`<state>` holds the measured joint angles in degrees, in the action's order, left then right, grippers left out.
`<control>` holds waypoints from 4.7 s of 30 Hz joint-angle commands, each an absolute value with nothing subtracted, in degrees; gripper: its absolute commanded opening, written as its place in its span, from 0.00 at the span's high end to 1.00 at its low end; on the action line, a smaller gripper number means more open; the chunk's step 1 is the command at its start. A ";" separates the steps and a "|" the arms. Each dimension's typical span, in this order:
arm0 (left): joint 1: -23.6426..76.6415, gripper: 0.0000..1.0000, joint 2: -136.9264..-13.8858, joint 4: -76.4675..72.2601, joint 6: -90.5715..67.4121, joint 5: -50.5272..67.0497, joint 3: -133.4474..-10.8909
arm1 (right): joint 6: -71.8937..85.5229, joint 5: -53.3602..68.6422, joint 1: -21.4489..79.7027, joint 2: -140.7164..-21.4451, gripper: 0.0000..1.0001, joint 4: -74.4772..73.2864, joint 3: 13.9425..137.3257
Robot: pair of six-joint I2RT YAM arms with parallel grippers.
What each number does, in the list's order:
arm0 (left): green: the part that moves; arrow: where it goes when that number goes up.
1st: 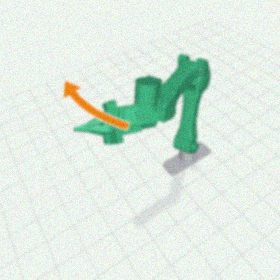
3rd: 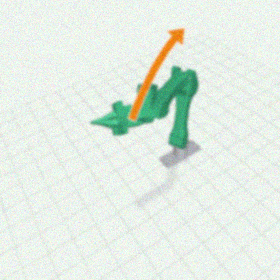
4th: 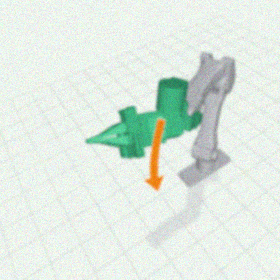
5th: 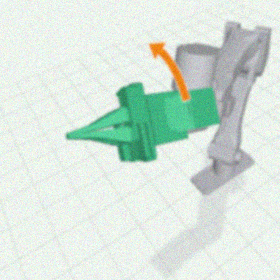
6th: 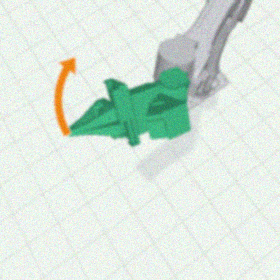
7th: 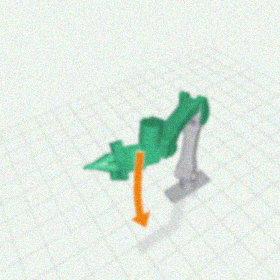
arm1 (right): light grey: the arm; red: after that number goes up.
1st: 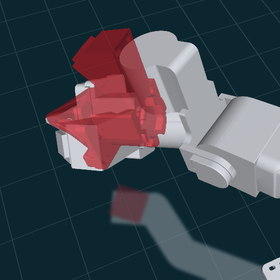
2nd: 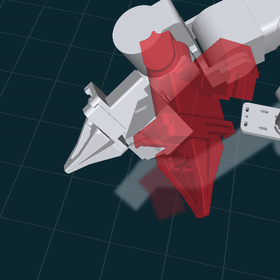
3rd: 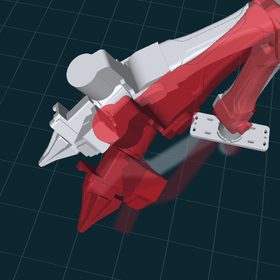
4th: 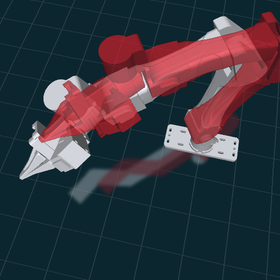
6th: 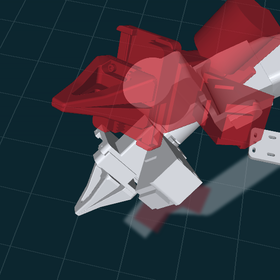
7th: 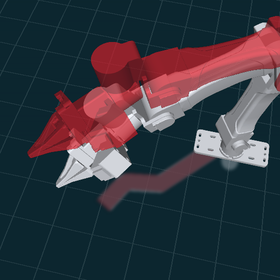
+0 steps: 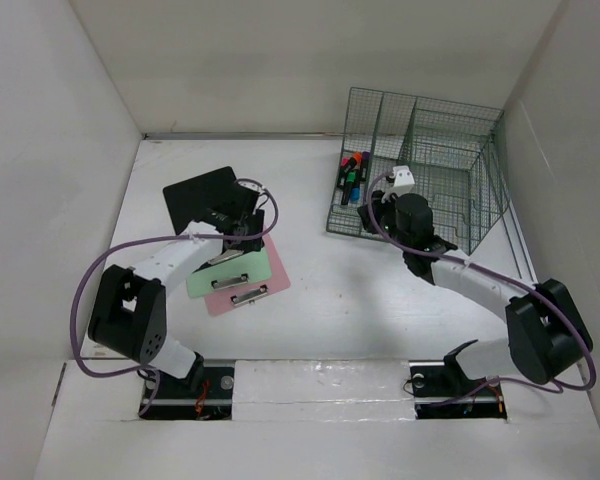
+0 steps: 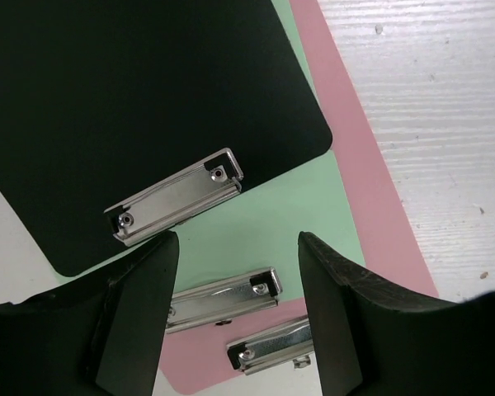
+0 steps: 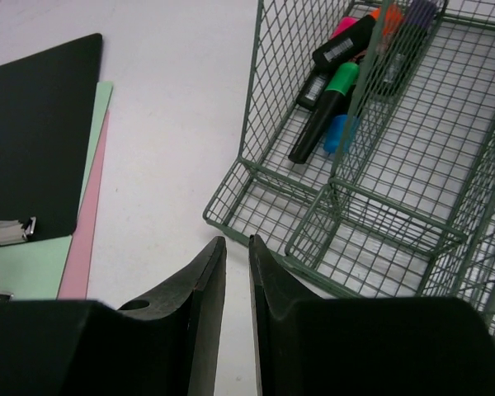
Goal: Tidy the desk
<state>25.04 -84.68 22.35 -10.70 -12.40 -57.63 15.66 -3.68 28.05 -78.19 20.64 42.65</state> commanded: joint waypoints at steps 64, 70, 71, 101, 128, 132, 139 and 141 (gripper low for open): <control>33.05 0.44 -97.66 21.01 -15.21 -13.44 -78.76 | 15.20 0.70 26.89 -73.74 0.77 25.40 42.19; 31.82 0.33 -95.36 18.65 -12.39 -9.70 -74.36 | 15.29 1.05 26.89 -73.39 0.77 25.49 42.19; 31.82 0.32 -95.10 17.68 -7.35 -8.80 -71.31 | 15.21 1.23 26.89 -73.48 0.77 25.58 42.19; 21.80 0.32 -105.90 16.08 8.70 4.40 -69.96 | 15.03 0.88 26.89 -73.30 0.77 26.28 41.57; 22.50 0.32 -109.42 17.84 9.67 4.22 -75.50 | 14.68 0.35 26.89 -73.56 0.77 25.75 41.84; 22.50 0.32 -108.20 16.88 9.84 2.82 -73.65 | 14.68 0.35 26.89 -73.74 0.77 25.66 41.92; 22.50 0.31 -109.24 17.84 9.14 0.53 -72.69 | 14.68 0.35 26.89 -73.39 0.77 25.49 41.92; 22.50 0.32 -110.64 17.93 8.97 0.53 -72.42 | 14.68 0.35 26.89 -73.13 0.77 25.40 41.84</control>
<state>22.70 -110.28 15.79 9.32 1.37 -73.60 15.20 0.84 27.07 -74.70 22.74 42.15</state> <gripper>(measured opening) 0.684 0.228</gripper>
